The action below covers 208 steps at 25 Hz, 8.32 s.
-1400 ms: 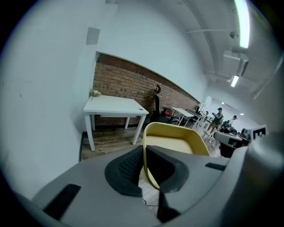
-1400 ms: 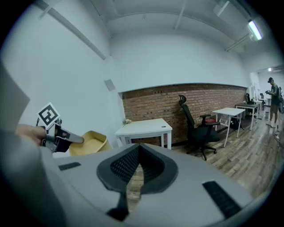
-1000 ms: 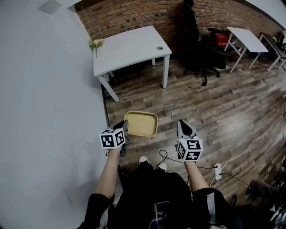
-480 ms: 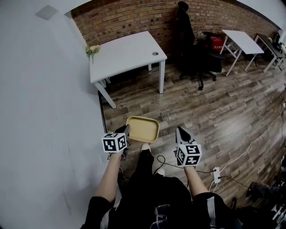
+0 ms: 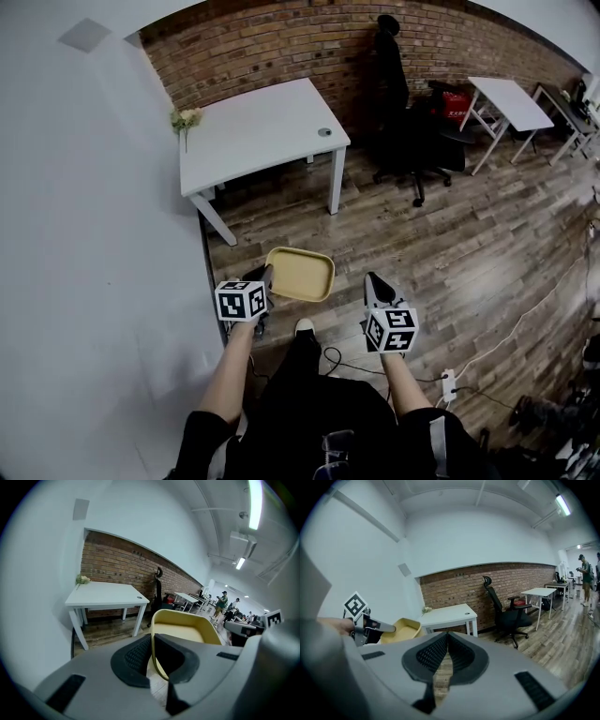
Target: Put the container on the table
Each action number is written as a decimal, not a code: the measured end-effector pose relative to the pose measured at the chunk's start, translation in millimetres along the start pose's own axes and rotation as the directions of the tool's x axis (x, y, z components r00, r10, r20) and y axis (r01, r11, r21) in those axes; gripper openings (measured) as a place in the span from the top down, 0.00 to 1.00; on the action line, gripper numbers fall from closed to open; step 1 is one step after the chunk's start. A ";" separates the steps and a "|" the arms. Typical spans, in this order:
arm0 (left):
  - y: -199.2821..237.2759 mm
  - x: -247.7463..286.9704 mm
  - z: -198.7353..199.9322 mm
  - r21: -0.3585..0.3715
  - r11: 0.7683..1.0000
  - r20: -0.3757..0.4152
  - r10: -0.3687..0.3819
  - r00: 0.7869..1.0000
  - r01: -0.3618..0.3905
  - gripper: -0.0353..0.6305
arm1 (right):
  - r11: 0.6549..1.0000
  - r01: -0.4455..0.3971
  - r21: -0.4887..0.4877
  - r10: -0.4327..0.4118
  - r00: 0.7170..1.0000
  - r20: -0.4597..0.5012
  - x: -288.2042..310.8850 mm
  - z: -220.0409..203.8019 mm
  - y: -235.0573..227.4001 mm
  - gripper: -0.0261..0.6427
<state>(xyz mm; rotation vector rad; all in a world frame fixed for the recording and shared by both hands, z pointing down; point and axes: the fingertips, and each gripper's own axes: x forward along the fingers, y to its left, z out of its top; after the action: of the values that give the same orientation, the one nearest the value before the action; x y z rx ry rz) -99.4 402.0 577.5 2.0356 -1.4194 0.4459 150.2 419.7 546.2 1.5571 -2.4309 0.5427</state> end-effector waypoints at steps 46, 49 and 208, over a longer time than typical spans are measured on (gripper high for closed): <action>151.9 165.7 140.9 0.016 0.999 -0.093 -0.050 0.994 0.052 0.90 | 0.998 0.038 0.040 -0.036 0.998 -0.050 251.6 80.2 1.1 0.92; 153.5 182.1 151.6 0.018 0.999 -0.094 -0.049 0.994 0.051 0.90 | 0.998 0.025 0.056 -0.023 0.999 -0.048 271.9 86.5 -8.6 0.92; 399.0 787.8 630.6 -0.211 0.951 0.079 0.248 0.965 -0.227 0.89 | 0.995 -0.095 0.014 0.096 0.985 -0.142 883.7 356.9 -228.1 0.93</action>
<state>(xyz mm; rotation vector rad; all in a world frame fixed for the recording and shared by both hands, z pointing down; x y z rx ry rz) -222.1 -671.5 677.2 1.7569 -1.7113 0.2836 -7.8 -546.7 584.9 1.3598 -2.4065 0.6563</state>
